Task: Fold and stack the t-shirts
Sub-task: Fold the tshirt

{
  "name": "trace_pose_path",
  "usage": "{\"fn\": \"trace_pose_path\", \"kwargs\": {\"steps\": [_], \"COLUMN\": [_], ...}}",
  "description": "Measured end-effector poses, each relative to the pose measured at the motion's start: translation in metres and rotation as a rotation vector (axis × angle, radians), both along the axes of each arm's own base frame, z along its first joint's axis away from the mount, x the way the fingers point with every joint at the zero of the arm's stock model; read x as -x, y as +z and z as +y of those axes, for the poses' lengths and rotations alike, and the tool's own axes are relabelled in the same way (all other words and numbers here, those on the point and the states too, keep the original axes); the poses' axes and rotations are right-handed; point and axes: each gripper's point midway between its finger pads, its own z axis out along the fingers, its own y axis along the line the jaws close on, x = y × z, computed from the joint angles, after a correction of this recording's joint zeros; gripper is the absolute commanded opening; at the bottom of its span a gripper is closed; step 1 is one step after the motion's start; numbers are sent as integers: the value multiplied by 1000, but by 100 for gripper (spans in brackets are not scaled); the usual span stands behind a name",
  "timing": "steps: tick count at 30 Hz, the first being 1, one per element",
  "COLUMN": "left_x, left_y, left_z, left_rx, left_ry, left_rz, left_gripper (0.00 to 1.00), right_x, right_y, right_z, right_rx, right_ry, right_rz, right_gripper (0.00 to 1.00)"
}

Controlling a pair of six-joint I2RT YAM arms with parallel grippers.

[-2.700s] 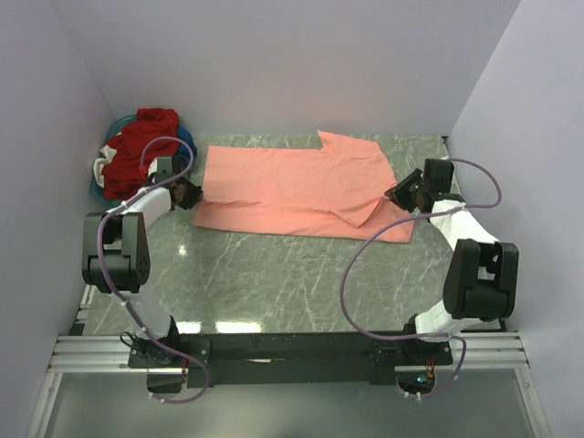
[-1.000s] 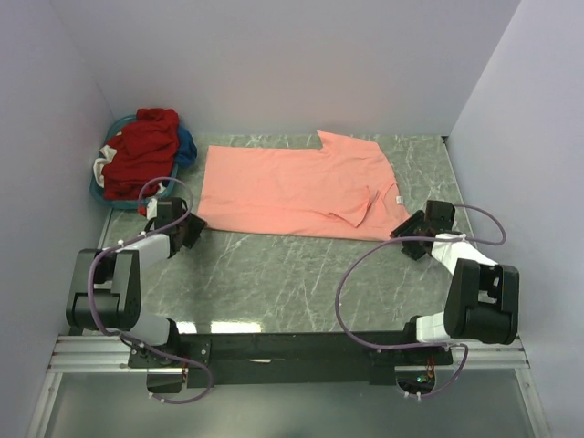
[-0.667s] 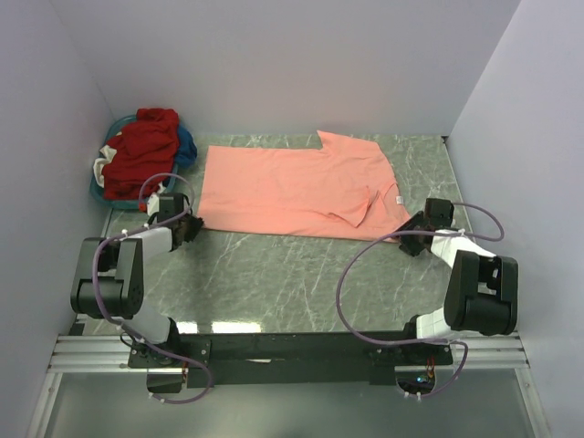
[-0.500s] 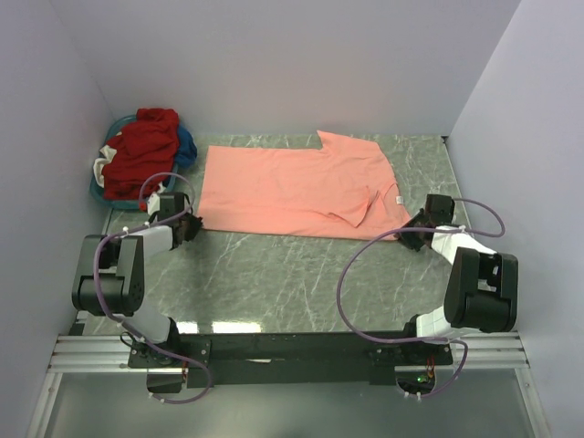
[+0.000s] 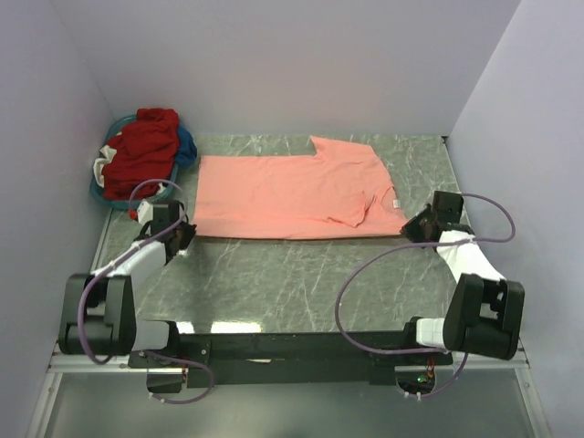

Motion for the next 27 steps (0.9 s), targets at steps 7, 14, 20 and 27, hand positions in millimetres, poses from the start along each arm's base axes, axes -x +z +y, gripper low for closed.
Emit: {"fn": "trace_pose_path", "kwargs": {"steps": [7,14,20,27], "left_x": [38,65,83,103], "left_y": [0,2,3,-10], "left_z": [2,3,7,15], "left_rx": [18,30,32,10], "left_ry": [32,53,83,126], "left_rz": [9,14,8,30], "left_gripper": [1,1,1,57], "right_x": [33,68,93,98], "right_y": [15,8,-3,1], "right_z": [-11,-13,-11,-13], "right_rx": [3,3,-3,9], "right_ry": [-66,-110,-138,-138], "right_rz": [10,77,98,91], "right_gripper": [0,0,0,60]}}
